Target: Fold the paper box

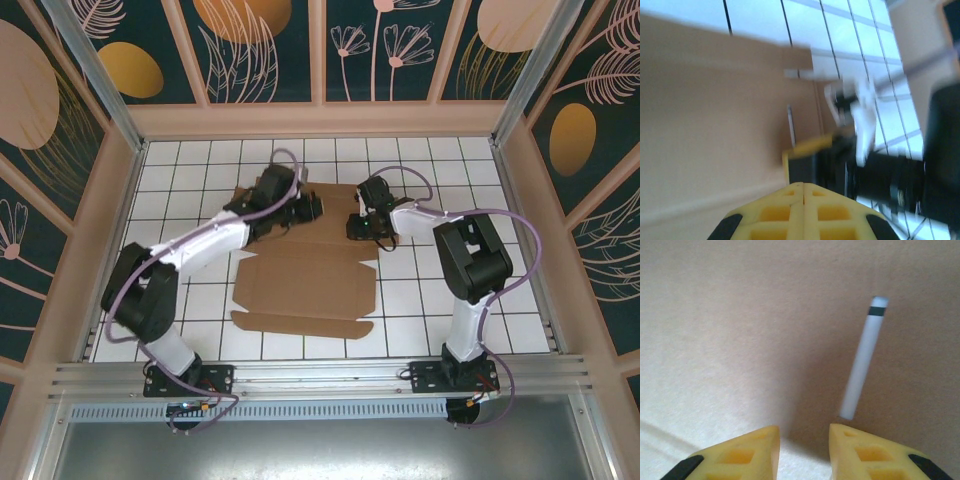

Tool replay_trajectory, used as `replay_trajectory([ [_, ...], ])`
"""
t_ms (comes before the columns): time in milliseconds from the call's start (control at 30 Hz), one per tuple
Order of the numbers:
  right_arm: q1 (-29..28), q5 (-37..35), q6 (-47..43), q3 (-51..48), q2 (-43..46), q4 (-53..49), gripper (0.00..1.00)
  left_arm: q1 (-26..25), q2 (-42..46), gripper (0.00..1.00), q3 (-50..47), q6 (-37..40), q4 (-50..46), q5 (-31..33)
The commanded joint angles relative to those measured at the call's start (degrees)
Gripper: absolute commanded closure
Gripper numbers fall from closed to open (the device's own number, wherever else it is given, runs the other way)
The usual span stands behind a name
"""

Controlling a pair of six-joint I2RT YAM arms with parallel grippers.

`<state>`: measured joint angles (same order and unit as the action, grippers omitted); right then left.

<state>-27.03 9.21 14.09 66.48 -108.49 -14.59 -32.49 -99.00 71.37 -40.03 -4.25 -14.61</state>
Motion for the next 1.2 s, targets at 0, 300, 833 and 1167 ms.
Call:
replay_trajectory([
  [0,1.6,6.7,-0.7,2.9,4.4,-0.7,0.66,2.8,-9.4,1.0,5.8,2.3,-3.8,-2.3],
  [300,8.4,7.5,3.9,11.5,0.9,-2.2,0.42,3.0,-23.2,1.0,15.3,3.6,-7.6,-1.7],
  [833,12.9,3.0,8.7,28.4,-14.9,-7.2,0.16,4.4,-29.1,1.0,13.6,0.5,-6.4,-1.0],
  [1167,12.7,11.9,9.5,31.0,-20.3,-3.8,0.18,4.4,-29.2,1.0,12.6,-0.2,-5.2,-2.4],
])
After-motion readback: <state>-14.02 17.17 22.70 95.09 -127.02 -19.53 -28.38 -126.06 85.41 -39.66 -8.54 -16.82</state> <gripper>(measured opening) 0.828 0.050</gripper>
